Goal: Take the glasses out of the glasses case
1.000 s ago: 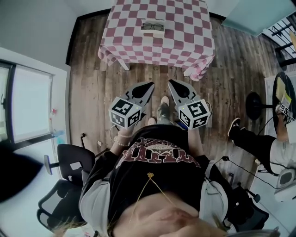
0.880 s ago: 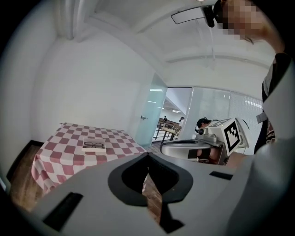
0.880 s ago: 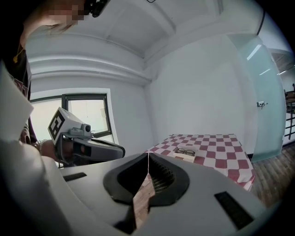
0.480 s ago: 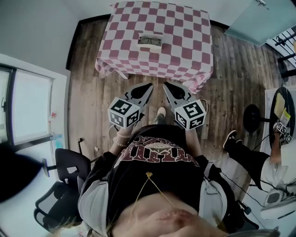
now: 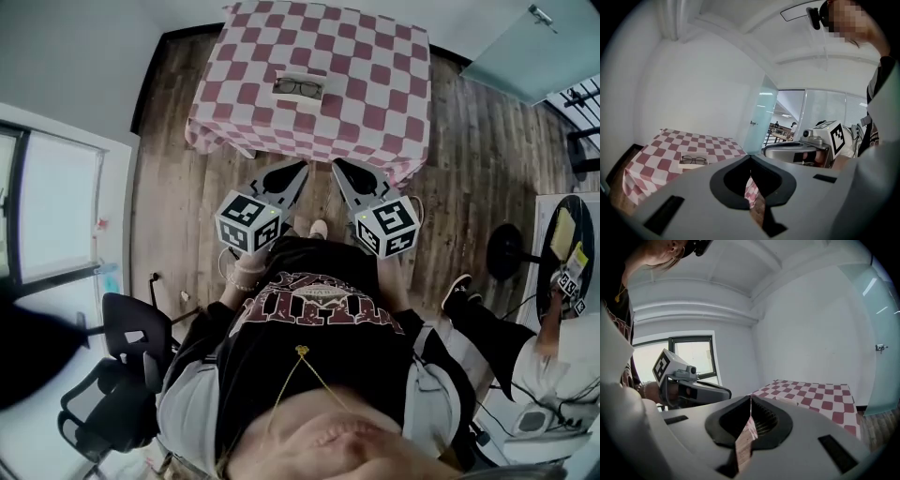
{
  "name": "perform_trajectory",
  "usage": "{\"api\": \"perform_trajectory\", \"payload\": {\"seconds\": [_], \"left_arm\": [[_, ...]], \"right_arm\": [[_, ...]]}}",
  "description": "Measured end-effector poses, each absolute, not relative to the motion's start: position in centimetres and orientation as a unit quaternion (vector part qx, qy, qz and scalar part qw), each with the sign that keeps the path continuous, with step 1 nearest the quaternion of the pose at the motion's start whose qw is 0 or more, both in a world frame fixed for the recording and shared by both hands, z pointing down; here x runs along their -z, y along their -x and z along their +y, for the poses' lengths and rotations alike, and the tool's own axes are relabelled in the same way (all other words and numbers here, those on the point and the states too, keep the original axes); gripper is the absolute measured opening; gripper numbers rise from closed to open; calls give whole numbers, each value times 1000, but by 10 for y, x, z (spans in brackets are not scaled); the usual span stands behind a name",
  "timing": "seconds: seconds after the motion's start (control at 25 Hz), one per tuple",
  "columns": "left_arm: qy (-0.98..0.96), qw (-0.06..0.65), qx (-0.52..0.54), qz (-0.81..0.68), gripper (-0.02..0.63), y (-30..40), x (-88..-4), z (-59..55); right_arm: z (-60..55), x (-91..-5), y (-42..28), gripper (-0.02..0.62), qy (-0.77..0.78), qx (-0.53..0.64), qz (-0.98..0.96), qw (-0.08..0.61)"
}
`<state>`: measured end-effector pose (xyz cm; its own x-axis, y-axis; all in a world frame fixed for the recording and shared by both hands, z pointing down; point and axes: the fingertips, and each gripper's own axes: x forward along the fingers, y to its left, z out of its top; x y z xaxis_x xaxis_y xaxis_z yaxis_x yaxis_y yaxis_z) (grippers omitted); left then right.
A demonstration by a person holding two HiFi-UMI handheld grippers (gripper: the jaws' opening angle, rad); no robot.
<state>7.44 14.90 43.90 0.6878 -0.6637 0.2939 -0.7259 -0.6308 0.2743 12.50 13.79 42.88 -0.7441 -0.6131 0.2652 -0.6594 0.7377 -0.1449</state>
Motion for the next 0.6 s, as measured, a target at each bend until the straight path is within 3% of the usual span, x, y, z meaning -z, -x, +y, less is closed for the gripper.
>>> {"api": "perform_trajectory", "payload": {"seconds": [0.6], "left_arm": [[-898,196,-93,-382,8,-51,-450,81]], "right_arm": [[75,-436,-123,20,-375,-128,-913,99]]}}
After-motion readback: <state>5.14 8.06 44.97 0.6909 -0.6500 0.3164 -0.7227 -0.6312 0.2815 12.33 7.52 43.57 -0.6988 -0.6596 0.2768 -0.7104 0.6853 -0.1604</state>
